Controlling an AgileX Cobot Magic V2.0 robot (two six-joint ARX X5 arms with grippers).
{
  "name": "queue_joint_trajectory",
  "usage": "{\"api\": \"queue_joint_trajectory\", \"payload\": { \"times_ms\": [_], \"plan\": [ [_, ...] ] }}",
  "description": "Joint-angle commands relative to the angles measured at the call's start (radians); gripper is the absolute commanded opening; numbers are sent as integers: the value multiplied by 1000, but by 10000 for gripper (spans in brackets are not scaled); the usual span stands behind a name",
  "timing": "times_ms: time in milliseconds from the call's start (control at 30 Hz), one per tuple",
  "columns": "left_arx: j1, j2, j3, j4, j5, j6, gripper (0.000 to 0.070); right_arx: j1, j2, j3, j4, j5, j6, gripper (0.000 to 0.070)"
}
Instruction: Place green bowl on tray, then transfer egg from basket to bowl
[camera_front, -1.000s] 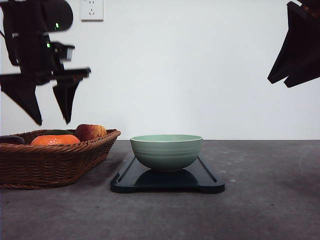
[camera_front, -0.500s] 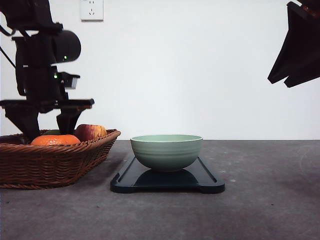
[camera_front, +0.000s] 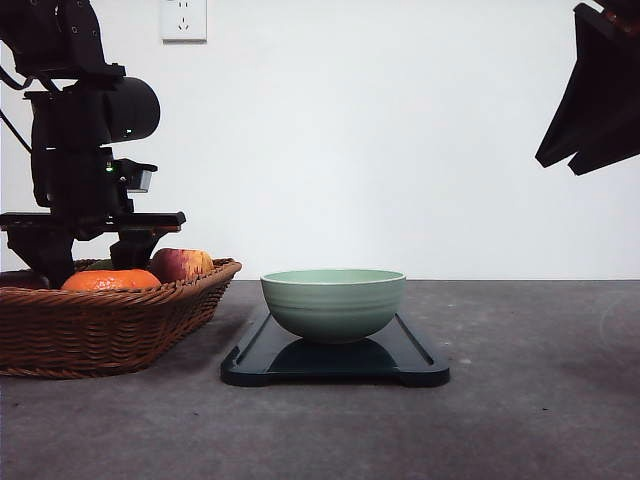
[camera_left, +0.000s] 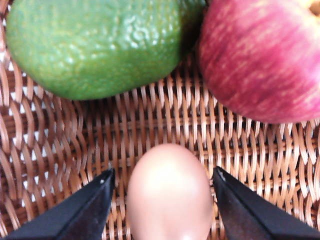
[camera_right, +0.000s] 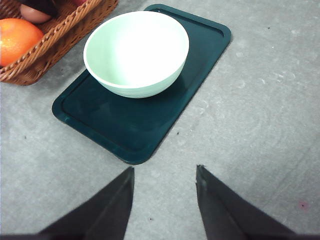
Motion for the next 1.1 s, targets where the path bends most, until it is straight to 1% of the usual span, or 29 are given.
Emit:
{"api": "queue_joint_trajectory", "payload": {
  "times_ms": [0,33,67,100,200,567,767,933,1000,1067],
  "plan": [
    [-2,25,24,-1,-3,-9,364,3,8,-1,10,4,-4,238],
    [-2,25,24,-1,-3,-9,337,3,8,-1,10,4,-4,238],
    [-2,25,24,-2,-3,-9,290,3,8,-1,9,4,-4,238],
    [-2,25,24,-3,-3,-9,260,3,8,-1,9,4,-4,238],
    [-2,25,24,-4,-3,-9,223,3,8,-1,9,4,-4,238],
    [-2,-7,27,-6,-3,-9,227,3,8,-1,9,4,-4,238],
    [-8,-97,39,-33,-2,-8,227,3,8,-1,9,4,-4,238],
    [-31,-195,45,-29,8,-20,228,3,8,-1,10,4,-4,238],
    [-46,-227,46,-18,30,-26,227,3,8,-1,12,4,-4,238],
    [-66,-251,47,4,71,-40,227,3,8,-1,16,4,-4,238]
  ]
}}
